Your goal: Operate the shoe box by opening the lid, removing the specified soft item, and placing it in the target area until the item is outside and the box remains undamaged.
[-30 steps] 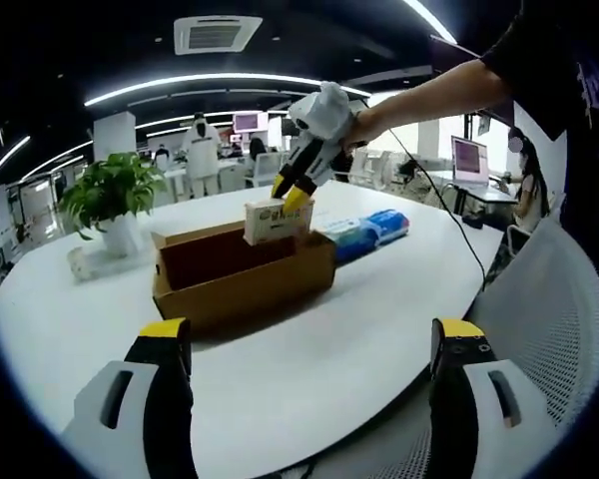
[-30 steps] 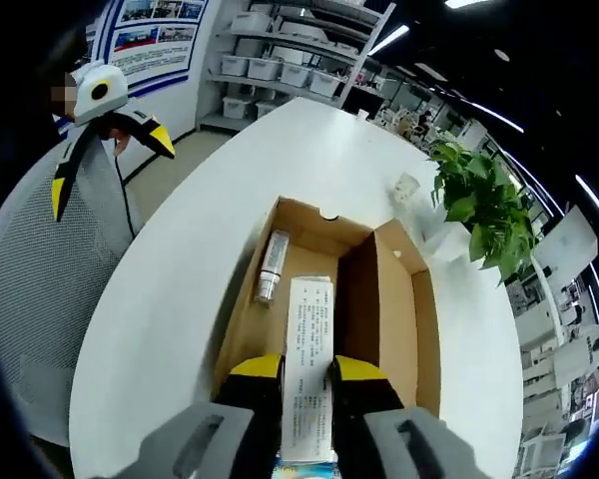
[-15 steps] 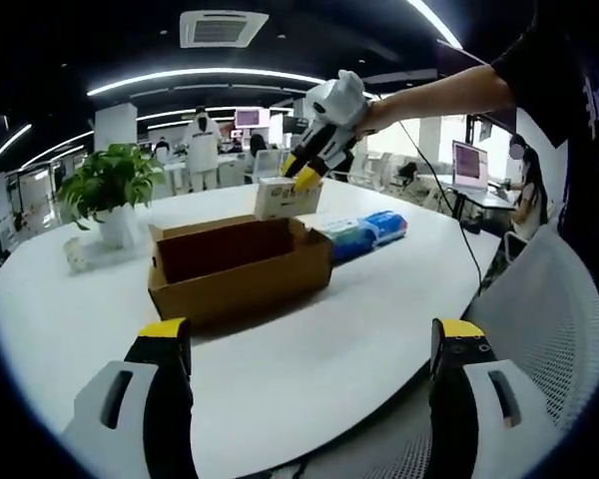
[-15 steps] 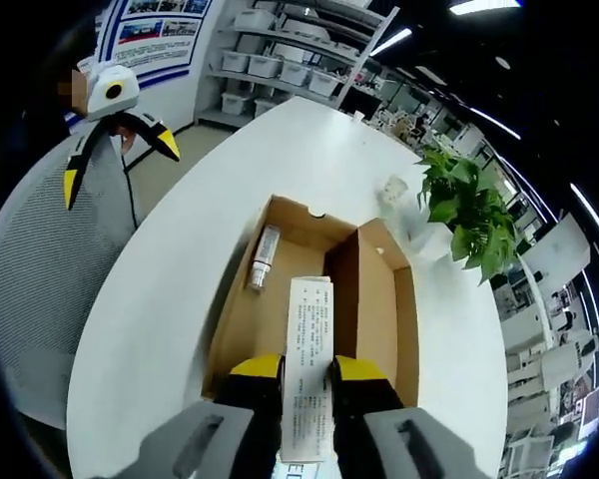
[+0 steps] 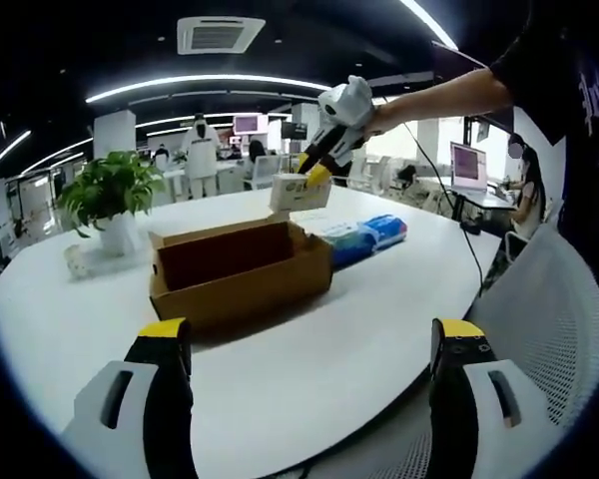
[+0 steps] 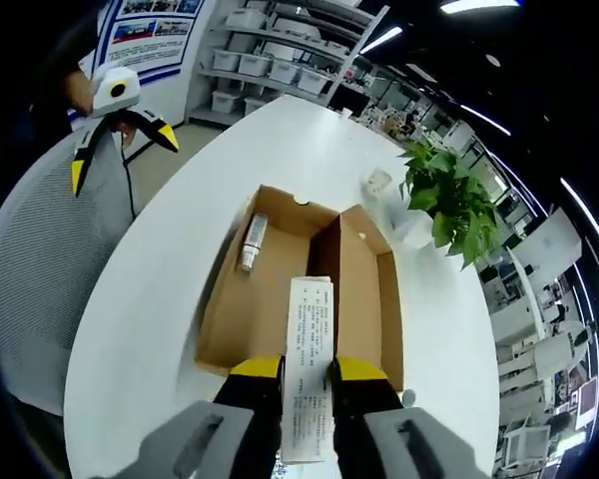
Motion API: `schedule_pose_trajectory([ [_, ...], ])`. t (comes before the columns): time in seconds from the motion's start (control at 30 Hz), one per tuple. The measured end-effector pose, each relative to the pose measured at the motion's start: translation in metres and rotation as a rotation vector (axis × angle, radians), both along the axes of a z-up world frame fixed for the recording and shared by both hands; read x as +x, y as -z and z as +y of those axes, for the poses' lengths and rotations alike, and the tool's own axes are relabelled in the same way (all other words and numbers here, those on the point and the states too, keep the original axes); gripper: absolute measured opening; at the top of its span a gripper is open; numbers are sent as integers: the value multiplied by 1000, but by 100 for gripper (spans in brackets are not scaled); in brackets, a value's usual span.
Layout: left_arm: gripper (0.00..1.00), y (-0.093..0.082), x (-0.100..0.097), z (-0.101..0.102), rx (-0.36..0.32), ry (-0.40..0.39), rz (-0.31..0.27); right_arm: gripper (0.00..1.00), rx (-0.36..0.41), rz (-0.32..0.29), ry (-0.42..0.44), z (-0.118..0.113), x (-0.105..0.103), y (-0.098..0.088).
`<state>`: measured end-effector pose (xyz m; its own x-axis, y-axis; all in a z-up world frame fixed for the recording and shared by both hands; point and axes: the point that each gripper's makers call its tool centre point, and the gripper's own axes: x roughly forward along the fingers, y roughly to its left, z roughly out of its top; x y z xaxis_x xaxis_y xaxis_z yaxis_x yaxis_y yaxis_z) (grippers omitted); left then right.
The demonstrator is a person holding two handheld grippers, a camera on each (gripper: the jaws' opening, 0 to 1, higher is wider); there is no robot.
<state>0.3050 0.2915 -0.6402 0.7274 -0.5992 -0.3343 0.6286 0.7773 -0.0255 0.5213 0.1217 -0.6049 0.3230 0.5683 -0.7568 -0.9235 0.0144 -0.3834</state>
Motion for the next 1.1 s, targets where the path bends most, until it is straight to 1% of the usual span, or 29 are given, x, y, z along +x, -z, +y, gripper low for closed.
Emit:
schedule_pose_trajectory([
  [0.1, 99, 0, 0, 1, 1, 0, 0, 14, -4, -7, 11, -10, 2, -1],
  [0.2, 95, 0, 0, 0, 1, 9, -5, 14, -8, -12, 21, -21, 6, -2],
  [0.27, 96, 0, 1, 0, 10, 14, -7, 14, -4, -8, 30, -28, 7, -2],
  [0.6, 98, 1, 3, 1, -4, 6, 7, 14, -24, -23, 76, -65, 18, 3],
  [0.7, 98, 3, 3, 1, -9, 2, 16, 14, -30, -26, 91, -75, 22, 6],
  [0.77, 96, 4, 3, 2, 0, -3, 19, 14, -38, -24, 99, -84, 26, 10],
  [0.8, 96, 4, 4, 3, 10, -7, 16, 14, -44, -26, 102, -89, 28, 12],
  [0.93, 97, 3, 4, 3, 6, -8, 7, 14, -52, -22, 123, -103, 34, 17],
  [1.1, 97, 4, 4, 4, 31, -15, 0, 14, -54, -22, 157, -120, 42, 23],
])
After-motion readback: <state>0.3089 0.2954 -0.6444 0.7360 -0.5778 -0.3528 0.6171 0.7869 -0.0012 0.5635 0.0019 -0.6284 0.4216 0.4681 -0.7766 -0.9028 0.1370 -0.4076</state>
